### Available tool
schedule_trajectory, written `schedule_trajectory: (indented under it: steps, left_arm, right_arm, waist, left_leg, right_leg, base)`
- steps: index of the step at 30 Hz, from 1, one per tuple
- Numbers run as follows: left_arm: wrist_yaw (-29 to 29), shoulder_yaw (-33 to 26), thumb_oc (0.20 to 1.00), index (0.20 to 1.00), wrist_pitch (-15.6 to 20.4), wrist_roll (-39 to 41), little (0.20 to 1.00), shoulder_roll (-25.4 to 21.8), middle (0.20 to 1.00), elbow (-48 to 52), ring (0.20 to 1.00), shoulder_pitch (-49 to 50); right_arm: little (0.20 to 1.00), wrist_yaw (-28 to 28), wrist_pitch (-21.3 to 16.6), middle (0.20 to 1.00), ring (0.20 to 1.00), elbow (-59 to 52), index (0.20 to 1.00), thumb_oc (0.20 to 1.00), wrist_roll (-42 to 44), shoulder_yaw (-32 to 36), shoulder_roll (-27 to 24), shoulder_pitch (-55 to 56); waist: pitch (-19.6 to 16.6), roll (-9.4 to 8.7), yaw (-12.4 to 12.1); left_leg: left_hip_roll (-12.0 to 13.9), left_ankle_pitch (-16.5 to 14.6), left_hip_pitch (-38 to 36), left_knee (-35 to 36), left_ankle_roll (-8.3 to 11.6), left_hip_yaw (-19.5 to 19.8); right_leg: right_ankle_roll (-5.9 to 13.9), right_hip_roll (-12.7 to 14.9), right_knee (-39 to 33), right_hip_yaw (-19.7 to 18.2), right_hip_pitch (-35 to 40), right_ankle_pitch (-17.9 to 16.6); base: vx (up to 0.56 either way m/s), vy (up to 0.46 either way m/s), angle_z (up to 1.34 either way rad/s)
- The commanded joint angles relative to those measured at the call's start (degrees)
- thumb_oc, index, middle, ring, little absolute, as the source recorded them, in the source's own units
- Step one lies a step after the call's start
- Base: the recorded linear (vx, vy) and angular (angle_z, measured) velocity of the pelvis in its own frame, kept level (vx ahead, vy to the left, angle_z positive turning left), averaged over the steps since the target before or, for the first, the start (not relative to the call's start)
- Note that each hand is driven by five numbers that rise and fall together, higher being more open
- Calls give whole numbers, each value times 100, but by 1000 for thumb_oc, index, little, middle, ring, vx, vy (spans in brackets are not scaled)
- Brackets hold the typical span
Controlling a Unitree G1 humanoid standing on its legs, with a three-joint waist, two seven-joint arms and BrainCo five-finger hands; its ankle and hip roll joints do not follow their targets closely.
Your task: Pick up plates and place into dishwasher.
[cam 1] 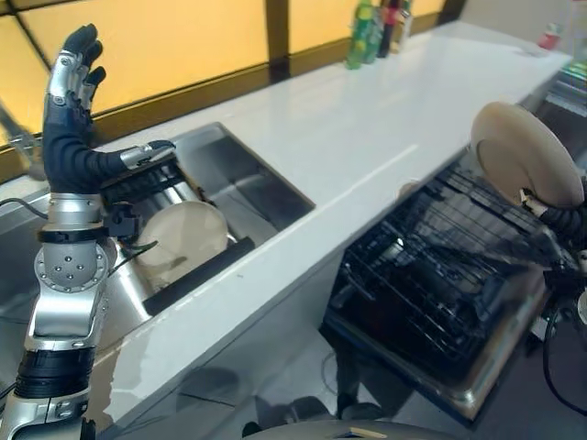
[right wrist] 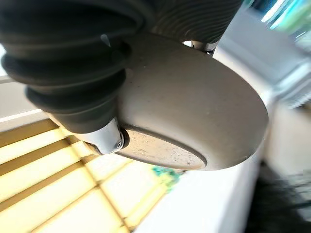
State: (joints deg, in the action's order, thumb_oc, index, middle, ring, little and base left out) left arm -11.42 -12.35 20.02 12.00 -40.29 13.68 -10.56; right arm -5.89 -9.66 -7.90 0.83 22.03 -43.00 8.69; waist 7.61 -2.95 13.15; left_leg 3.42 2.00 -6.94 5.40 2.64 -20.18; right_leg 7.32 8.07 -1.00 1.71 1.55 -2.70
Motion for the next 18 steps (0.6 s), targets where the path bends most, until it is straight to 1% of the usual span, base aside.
schedule_trajectory:
  steps: [1, 3, 4, 5, 6, 7, 9, 11, 12, 15, 18]
  left_arm:
    - [-172, -190, 1000, 1000, 231, -90, 1000, -235, 1000, -212, 1000, -73]
    - [-178, -253, 1000, 1000, 308, -78, 1000, -268, 1000, -271, 1000, -67]
    - [-193, -319, 1000, 1000, 346, -53, 1000, -291, 1000, -300, 1000, -39]
    - [-186, -377, 1000, 1000, 365, -4, 1000, -312, 1000, -339, 1000, -15]
    - [-189, -388, 1000, 1000, 377, 20, 1000, -339, 1000, -363, 1000, -7]
    - [-219, -420, 1000, 1000, 399, 34, 1000, -357, 1000, -411, 1000, 17]
    - [-240, -406, 1000, 1000, 431, 38, 1000, -348, 1000, -459, 1000, 14]
    - [-228, -400, 1000, 1000, 402, 20, 1000, -333, 1000, -434, 1000, 2]
    - [-215, -391, 1000, 1000, 384, 12, 1000, -323, 1000, -419, 1000, 5]
    - [-157, -312, 1000, 1000, 349, -153, 1000, -192, 1000, -417, 1000, 27]
    - [-193, -288, 1000, 1000, 348, -259, 1000, -167, 1000, -433, 1000, 67]
  right_arm:
    - [200, -324, -31, 200, 200, 112, 200, 200, 252, 232, -162, -228]
    - [200, -446, 88, 200, 200, 244, 200, 200, 297, 184, -117, -185]
    - [200, -474, 189, 200, 200, 332, 200, 200, 314, 154, -72, -193]
    - [200, -505, 255, 200, 200, 435, 200, 200, 222, 108, -10, -186]
    - [200, -516, 279, 200, 200, 474, 200, 200, 198, 74, 22, -193]
    - [200, -433, 295, 200, 200, 647, 200, 200, 251, 13, 77, -170]
    - [200, -241, 312, 200, 200, 865, 200, 200, 179, -69, 141, -160]
    - [200, 126, 409, 200, 200, 1031, 200, 200, 167, -226, 130, -173]
    - [200, 231, 430, 200, 200, 1056, 200, 200, 182, -248, 113, -182]
    - [200, 815, 603, 200, 200, 1301, 200, 200, 280, -444, 58, -277]
    - [200, 1194, 652, 200, 200, 1531, 200, 200, 429, -651, -7, -408]
  waist:
    - [-283, 53, -259]
    - [-227, 61, -381]
    - [-223, 43, -496]
    - [-232, 12, -591]
    - [-233, -11, -609]
    - [-248, -19, -686]
    - [-248, -4, -715]
    - [-264, 24, -738]
    - [-267, 36, -735]
    - [-261, 64, -774]
    - [-231, 109, -800]
  left_leg:
    - [166, -336, 106, -64, -158, 220]
    - [191, -191, 296, -112, -154, 266]
    - [205, -66, 456, -153, -99, 288]
    - [219, 4, 582, -196, -25, 319]
    - [226, 5, 617, -236, 5, 336]
    - [297, 62, 713, -279, 92, 357]
    - [400, 105, 749, -301, 183, 424]
    - [522, 168, 725, -247, 285, 487]
    - [554, 184, 721, -233, 313, 504]
    - [724, 271, 776, -243, 452, 563]
    - [824, 345, 829, -225, 539, 595]
  right_leg:
    - [616, 355, 1540, 156, -710, -103]
    - [522, 284, 1725, 215, -679, 30]
    - [457, 246, 1531, 274, -498, 224]
    - [411, 248, 1258, 333, -293, 327]
    - [401, 252, 1124, 360, -206, 309]
    - [356, 244, 802, 421, -17, 439]
    - [297, 178, 532, 428, 159, 465]
    - [233, 109, 316, 477, 247, 432]
    - [211, 87, 270, 488, 267, 421]
    - [123, 22, 67, 561, 293, 346]
    - [87, -6, -75, 604, 276, 276]
  base:
    - [-184, -84, -38]
    - [-204, -164, -17]
    - [-184, -258, -17]
    - [-118, -235, -22]
    - [-74, -261, -19]
    - [-41, -224, -12]
    - [-40, -233, -9]
    - [-32, -196, -10]
    - [-25, -170, -6]
    - [-53, -155, -4]
    - [-109, -111, -1]
